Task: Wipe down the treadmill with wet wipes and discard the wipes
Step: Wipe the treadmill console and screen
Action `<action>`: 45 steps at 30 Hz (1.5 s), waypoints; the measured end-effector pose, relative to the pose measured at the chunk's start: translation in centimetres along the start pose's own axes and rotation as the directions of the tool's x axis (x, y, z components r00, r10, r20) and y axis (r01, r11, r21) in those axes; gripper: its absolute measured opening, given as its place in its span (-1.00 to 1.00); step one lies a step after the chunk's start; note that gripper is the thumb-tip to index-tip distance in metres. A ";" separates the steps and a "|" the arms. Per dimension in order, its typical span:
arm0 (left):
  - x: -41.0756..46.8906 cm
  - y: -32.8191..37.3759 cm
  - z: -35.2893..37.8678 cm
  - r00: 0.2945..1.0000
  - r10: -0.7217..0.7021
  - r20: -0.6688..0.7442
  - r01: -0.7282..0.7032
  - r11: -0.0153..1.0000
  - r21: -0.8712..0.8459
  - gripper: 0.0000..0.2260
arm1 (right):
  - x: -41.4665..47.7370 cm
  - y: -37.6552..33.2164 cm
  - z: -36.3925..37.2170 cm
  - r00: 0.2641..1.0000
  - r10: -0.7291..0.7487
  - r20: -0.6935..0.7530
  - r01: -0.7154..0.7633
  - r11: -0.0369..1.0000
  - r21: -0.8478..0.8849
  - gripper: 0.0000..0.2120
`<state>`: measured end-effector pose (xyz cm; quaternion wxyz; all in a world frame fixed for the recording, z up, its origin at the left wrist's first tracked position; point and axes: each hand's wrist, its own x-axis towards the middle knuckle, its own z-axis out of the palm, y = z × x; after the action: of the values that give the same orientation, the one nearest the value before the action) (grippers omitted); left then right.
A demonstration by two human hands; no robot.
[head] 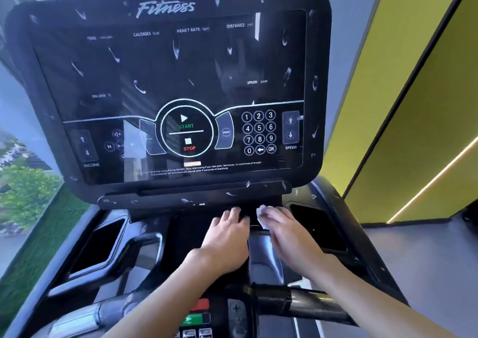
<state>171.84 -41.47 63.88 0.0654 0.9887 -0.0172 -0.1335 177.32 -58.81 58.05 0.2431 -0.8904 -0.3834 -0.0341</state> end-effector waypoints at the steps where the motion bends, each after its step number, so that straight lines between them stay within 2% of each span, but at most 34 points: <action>1: 0.1 0.5 0.1 1.000 0.015 -0.013 -0.015 1.000 0.021 -0.54 | 0.0 0.6 -0.1 1.000 0.016 -0.014 -0.015 1.000 0.024 -0.57; 4: 0.5 1.3 0.2 1.000 0.020 -0.004 -0.019 1.000 0.016 -0.52 | -1.3 2.2 -0.2 0.991 0.126 -0.052 -0.122 0.990 0.069 -0.67; 8: 1.1 2.7 0.0 0.999 -0.031 0.026 0.030 0.999 0.028 -0.54 | -1.5 3.1 -0.1 0.999 0.040 -0.032 -0.037 0.996 0.079 -0.63; 10: 1.5 3.4 0.2 0.998 -0.050 0.027 0.049 0.998 0.043 -0.55 | -1.3 3.4 -0.1 0.998 0.057 -0.036 -0.052 0.991 0.123 -0.60; 13: 1.7 3.8 0.6 0.997 -0.075 0.023 0.074 0.996 0.046 -0.54 | -2.0 3.2 -0.2 0.998 0.055 -0.038 -0.049 0.989 0.142 -0.76; 15: 1.8 4.0 0.6 0.996 -0.087 0.017 0.086 0.995 0.051 -0.56 | -2.2 3.3 -0.4 0.998 0.032 -0.045 -0.024 0.986 0.165 -0.80; 18: 2.2 4.4 0.7 0.995 -0.103 -0.010 0.104 0.993 0.059 -0.60 | -1.7 3.7 -0.9 0.991 0.111 -0.070 -0.089 0.961 0.260 -0.75; 20: 2.4 4.9 0.7 0.996 -0.083 -0.043 0.083 0.996 0.012 -0.59 | -1.6 3.5 -1.3 0.989 0.148 -0.022 -0.132 0.930 0.342 -0.74; 22: 2.8 5.6 0.8 0.996 -0.053 -0.075 0.043 0.991 -0.129 -0.56 | -1.9 3.2 -2.4 0.961 0.262 0.091 -0.270 0.813 0.516 -0.81; 24: 3.3 6.3 0.7 0.996 -0.050 -0.079 0.022 0.944 -0.328 -0.58 | -1.8 3.2 -3.6 0.884 0.434 0.175 -0.424 0.585 0.692 -0.84; 26: 3.8 7.0 0.6 0.994 -0.087 -0.073 0.032 0.835 -0.549 -0.72 | -1.8 3.5 -4.4 0.787 0.557 0.263 -0.506 0.341 0.792 -0.77; 28: 4.1 7.6 0.3 0.983 -0.151 -0.104 0.045 0.748 -0.662 -0.88 | -2.0 3.5 -4.8 0.742 0.597 0.304 -0.510 0.210 0.834 -0.78; 30: 4.5 8.1 0.0 0.960 -0.234 -0.152 0.063 0.713 -0.698 -0.97 | -2.2 3.4 -5.2 0.760 0.554 0.339 -0.457 0.086 0.885 -0.85; 31: 4.7 8.4 -0.1 0.948 -0.272 -0.163 0.078 0.700 -0.710 -0.99 | -2.4 3.3 -5.4 0.784 0.522 0.337 -0.436 0.077 0.896 -0.87; 33: 5.0 8.9 0.0 0.948 -0.281 -0.149 0.084 0.674 -0.733 -0.96 | -2.5 3.5 -5.9 0.816 0.504 0.283 -0.420 0.182 0.889 -0.92; 34: 5.1 9.1 0.1 0.961 -0.242 -0.135 0.068 0.676 -0.734 -0.98 | -2.4 3.7 -6.1 0.819 0.517 0.248 -0.420 0.246 0.873 -0.93; 36: 5.1 9.1 0.5 0.983 -0.116 -0.143 -0.003 0.767 -0.642 -0.88 | -2.2 5.1 -5.8 0.792 0.590 0.159 -0.456 0.398 0.797 -0.87; 38: 5.4 8.8 0.9 0.988 0.052 -0.145 -0.097 0.942 -0.323 -0.68 | -1.5 7.6 -5.2 0.754 0.654 -0.062 -0.474 0.607 0.637 -0.85; 40: 5.8 8.9 1.1 0.985 0.130 -0.113 -0.127 0.991 0.035 -0.54 | -0.4 10.3 -4.6 0.741 0.620 -0.259 -0.477 0.757 0.448 -0.82; 41: 6.0 9.1 1.3 0.984 0.136 -0.117 -0.118 0.981 0.154 -0.51 | 0.2 11.5 -4.2 0.752 0.591 -0.293 -0.480 0.795 0.372 -0.79; 43: 6.5 9.7 1.6 0.988 0.105 -0.113 -0.064 0.947 0.315 -0.46 | 0.8 13.0 -2.9 0.826 0.516 -0.228 -0.461 0.850 0.254 -0.80; 45: 6.9 9.9 2.2 0.996 0.050 -0.071 -0.016 0.913 0.408 -0.43 | 0.5 13.0 -1.4 0.904 0.423 -0.059 -0.415 0.903 0.112 -0.80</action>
<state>177.77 -51.88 61.25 -0.1388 0.9848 -0.0587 -0.0861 186.91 -66.77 54.11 0.3029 -0.9370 -0.1739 0.0013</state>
